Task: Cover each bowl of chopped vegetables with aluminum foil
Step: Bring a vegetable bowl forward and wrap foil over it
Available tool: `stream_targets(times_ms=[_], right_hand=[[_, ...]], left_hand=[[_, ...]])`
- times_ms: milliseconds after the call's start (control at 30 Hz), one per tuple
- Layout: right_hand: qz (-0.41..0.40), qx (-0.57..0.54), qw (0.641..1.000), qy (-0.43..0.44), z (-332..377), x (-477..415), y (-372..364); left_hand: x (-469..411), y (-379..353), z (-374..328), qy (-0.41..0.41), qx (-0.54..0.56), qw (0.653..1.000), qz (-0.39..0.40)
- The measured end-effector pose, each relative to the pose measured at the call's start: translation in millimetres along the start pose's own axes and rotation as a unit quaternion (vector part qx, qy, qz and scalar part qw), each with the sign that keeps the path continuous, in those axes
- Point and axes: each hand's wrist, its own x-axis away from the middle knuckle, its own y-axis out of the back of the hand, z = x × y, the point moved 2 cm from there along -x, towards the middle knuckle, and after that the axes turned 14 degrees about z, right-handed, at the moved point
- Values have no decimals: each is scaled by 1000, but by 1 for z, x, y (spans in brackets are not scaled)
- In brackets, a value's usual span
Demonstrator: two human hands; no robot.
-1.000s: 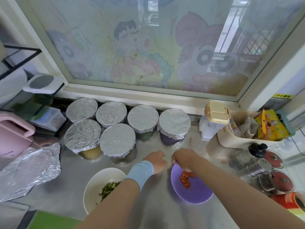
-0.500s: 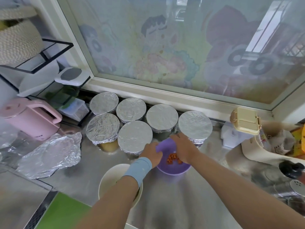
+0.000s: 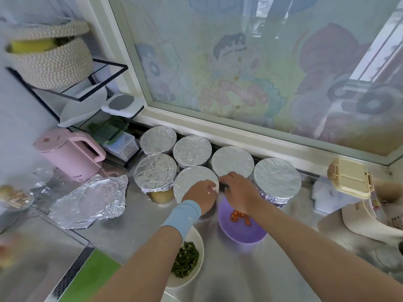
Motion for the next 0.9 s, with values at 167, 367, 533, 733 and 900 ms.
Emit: stream_targets(times_ms=[167,367,533,733,900], right_hand=[[5,-34,998,49,95,-49,-3],[93,-89,991,46,224,-116,-57],[204,-95,974,-12,301,-176,-120],[206,-234,926,-214,325,-213,-178],[105,-385,864,-306,333,-230,-196]], left_hand=[[18,68,61,37,4,999,-28],[41,141,193,70,26,996,-40],[47,187,313,112,-16,993,-31],[43,196,405,158,-83,980,89],[36,192,430,131,-93,981,106]])
